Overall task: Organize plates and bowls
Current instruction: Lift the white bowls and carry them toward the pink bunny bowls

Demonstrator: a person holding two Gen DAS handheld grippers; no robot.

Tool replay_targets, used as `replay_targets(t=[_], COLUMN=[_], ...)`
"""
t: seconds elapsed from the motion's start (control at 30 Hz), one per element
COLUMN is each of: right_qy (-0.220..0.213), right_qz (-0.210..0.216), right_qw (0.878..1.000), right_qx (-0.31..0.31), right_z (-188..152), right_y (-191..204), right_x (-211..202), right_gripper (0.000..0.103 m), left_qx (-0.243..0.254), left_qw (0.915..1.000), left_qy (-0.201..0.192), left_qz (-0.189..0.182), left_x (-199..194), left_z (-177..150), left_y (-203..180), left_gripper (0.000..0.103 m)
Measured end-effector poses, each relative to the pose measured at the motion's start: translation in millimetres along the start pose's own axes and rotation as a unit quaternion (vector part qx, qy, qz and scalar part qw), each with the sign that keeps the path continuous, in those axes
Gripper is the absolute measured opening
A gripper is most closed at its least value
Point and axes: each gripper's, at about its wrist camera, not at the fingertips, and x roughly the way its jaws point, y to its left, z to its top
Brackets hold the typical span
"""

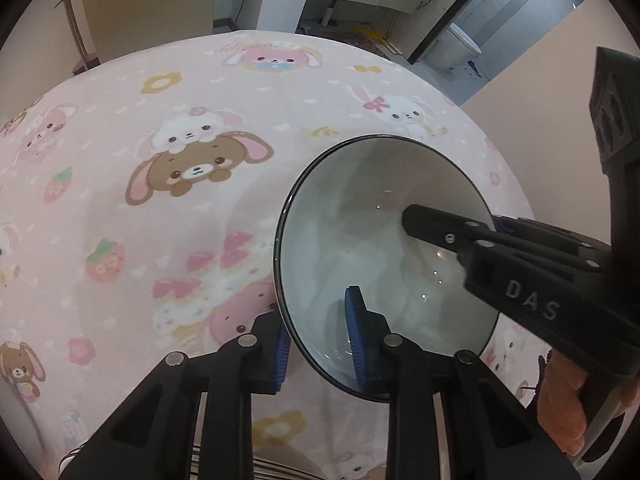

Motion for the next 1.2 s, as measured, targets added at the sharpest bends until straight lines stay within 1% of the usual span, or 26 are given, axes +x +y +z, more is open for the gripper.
replay_targets(t=[0.1, 0.3, 0.47, 0.57, 0.7, 0.77, 0.9, 1.1, 1.2], right_qy=[-0.005, -0.025, -0.041, -0.039, -0.015, -0.008, 0.011, 0.015, 0.018], right_qz=[0.004, 0.013, 0.026, 0.036, 0.053, 0.057, 0.055, 0.063, 0.066], right_qw=[1.000, 1.000, 0.999, 0.998, 0.998, 0.998, 0.998, 0.998, 0.998], right_qx=[0.000, -0.008, -0.013, -0.017, -0.006, -0.006, -0.016, -0.013, -0.013], right_z=[0, -2, -2, -2, -1, -2, -3, -5, -6], right_y=[3, 12, 19, 23, 27, 31, 36, 33, 33], right_x=[-5, -21, -33, -30, -12, -3, 8, 11, 14], right_gripper=[0.014, 0.011, 0.010, 0.010, 0.010, 0.012, 0.013, 0.013, 0.013], left_qx=[-0.008, -0.007, -0.015, -0.025, -0.055, -0.065, -0.078, -0.085, -0.093], left_qw=[0.9999, 0.9991, 0.9985, 0.9978, 0.9971, 0.9965, 0.9958, 0.9956, 0.9956], left_qy=[-0.004, -0.037, -0.052, -0.059, -0.047, -0.045, -0.039, -0.029, -0.008], left_qz=[0.007, 0.019, 0.013, 0.015, 0.021, 0.026, 0.030, 0.027, 0.015], left_x=[-3, -24, -38, -43, -35, -33, -28, -22, -12], left_z=[1, -1, 1, 3, 8, 9, 10, 11, 12], left_y=[4, 8, 14, 20, 37, 43, 48, 52, 54], left_gripper=[0.022, 0.021, 0.021, 0.021, 0.021, 0.021, 0.021, 0.021, 0.022])
